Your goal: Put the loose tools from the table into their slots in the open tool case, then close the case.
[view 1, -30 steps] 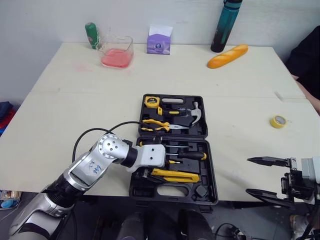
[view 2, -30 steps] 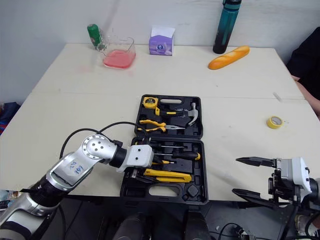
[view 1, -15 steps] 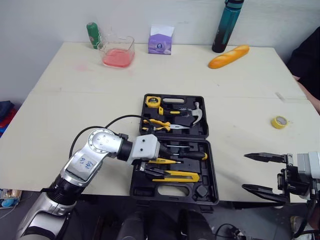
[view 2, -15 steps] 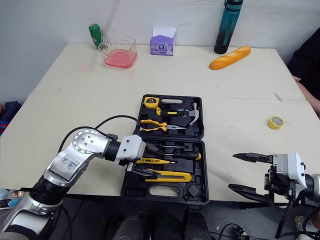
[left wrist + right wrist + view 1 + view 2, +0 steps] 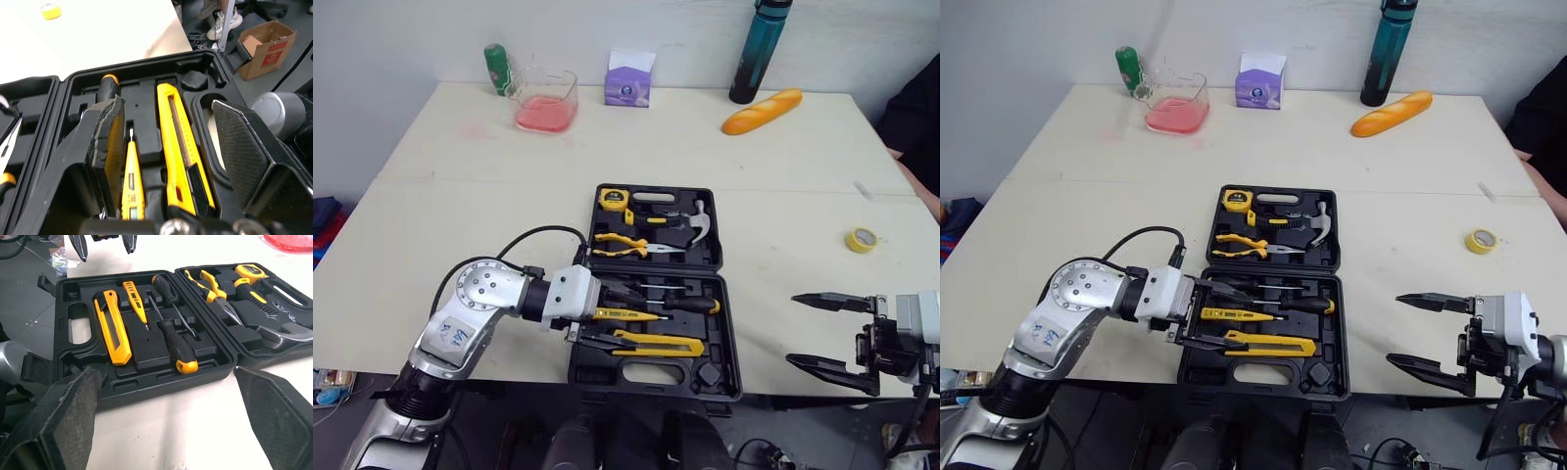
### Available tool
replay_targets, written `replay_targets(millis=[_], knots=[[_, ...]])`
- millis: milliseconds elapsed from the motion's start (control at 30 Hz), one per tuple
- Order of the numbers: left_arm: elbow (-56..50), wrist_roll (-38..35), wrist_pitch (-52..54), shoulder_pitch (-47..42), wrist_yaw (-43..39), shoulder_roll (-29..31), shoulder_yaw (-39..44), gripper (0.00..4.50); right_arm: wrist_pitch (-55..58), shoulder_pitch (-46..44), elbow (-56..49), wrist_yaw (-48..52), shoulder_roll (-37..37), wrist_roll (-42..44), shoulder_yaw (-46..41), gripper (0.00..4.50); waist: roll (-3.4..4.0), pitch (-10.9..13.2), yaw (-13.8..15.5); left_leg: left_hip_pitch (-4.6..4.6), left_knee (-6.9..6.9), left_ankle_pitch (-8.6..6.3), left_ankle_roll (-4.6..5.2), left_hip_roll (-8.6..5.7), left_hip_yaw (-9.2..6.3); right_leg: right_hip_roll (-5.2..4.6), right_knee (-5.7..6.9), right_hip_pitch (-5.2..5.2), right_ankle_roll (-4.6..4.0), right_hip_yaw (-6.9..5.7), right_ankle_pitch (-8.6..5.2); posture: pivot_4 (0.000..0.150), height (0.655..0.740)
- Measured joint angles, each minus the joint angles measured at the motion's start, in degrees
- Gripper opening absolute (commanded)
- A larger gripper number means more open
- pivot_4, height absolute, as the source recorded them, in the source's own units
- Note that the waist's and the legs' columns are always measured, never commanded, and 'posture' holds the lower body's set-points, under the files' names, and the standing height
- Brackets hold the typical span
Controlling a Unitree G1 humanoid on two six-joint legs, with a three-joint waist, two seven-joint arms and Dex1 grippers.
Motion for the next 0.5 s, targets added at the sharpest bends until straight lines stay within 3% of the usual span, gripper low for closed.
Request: replay_targets(millis=[100,200,367,500], knots=[[-0.1,0.6,-0.9,0.6,-0.7,-0.1,-2.2,3.03,-0.1,0.0,0.1,0.3,0.0,0.0,0.0,4.5,0.0,0.0,0.0,0.0,0.0,0.0,0.0,0.0,0.0,0.01,0.0,0.0,0.0,0.0,0.0,0.15,0.74],[0.1,0.9,-1.3,0.5,-0.4,-1.9,-3.4,2.28,-0.1,0.0,0.1,0.4,0.0,0.1,0.0,4.5,0.0,0.0,0.0,0.0,0.0,0.0,0.0,0.0,0.0,0.0,0.0,0.0,0.0,0.01,0.0,0.15,0.74],[2.8,3.5,-1.4,-1.1,1.4,-4.7,-6.0,0.05,-0.1,0.2,0.0,0.4,0.1,0.2,0.0,4.5,0.0,0.0,0.1,0.0,0.03,0.0,0.01,-0.02,-0.01,0.0,0.0,0.02,0.0,-0.01,0.0,0.15,0.74],[5.4,6.5,-2.7,-1.1,1.0,-4.6,-8.9,0.05,-0.3,1.3,0.0,0.4,0.3,0.2,0.0,4.5,0.0,0.0,0.0,0.0,0.02,0.0,0.0,0.0,-0.01,0.01,-0.01,0.02,0.0,-0.03,0.0,0.15,0.74]])
